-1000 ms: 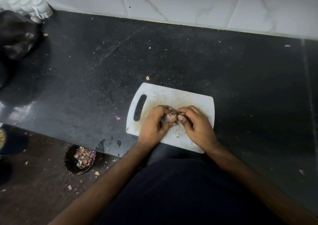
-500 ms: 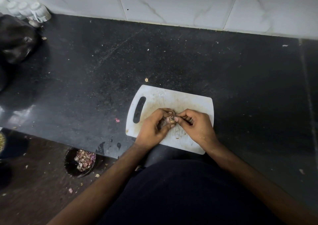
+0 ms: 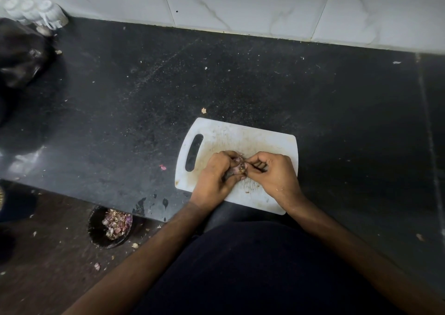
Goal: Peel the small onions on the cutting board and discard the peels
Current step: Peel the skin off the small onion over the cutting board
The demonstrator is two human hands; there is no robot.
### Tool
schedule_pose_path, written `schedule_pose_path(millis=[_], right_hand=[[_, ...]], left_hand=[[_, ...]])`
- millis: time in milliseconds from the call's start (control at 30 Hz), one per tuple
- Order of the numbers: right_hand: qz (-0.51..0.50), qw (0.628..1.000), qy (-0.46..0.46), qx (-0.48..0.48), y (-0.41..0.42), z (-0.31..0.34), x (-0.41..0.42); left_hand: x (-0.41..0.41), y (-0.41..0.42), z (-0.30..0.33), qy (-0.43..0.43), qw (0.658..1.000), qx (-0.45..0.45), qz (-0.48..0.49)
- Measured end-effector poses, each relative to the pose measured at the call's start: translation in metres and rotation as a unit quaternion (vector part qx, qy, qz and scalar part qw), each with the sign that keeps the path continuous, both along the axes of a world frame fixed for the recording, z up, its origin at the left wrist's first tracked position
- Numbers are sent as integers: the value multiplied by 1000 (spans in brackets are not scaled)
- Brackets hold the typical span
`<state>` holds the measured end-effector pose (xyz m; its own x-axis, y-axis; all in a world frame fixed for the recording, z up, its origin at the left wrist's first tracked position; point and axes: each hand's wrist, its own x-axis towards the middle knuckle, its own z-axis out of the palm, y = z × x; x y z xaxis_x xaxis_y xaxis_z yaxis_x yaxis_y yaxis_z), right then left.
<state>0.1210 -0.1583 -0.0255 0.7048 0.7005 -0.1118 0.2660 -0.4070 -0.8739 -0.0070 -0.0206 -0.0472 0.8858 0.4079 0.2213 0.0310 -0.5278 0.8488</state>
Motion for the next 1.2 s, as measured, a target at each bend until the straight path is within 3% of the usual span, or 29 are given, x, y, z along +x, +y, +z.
schedule_pose_path(millis=[300, 567, 700, 1000, 1200], right_hand=[[-25, 996, -72, -45, 4, -2, -7], [-68, 995, -74, -2, 2, -8, -2], [-103, 992, -74, 16, 1, -10, -2], [43, 989, -144, 14, -1, -5, -9], [6, 996, -63, 61, 0, -9, -2]], left_hand=[[0, -2, 2, 6, 998, 65, 4], [-1, -4, 6, 3, 999, -25, 30], [0, -2, 7, -2, 999, -28, 34], [0, -2, 8, 0, 1000, 4, 6], [-2, -3, 8, 16, 1000, 8, -15]])
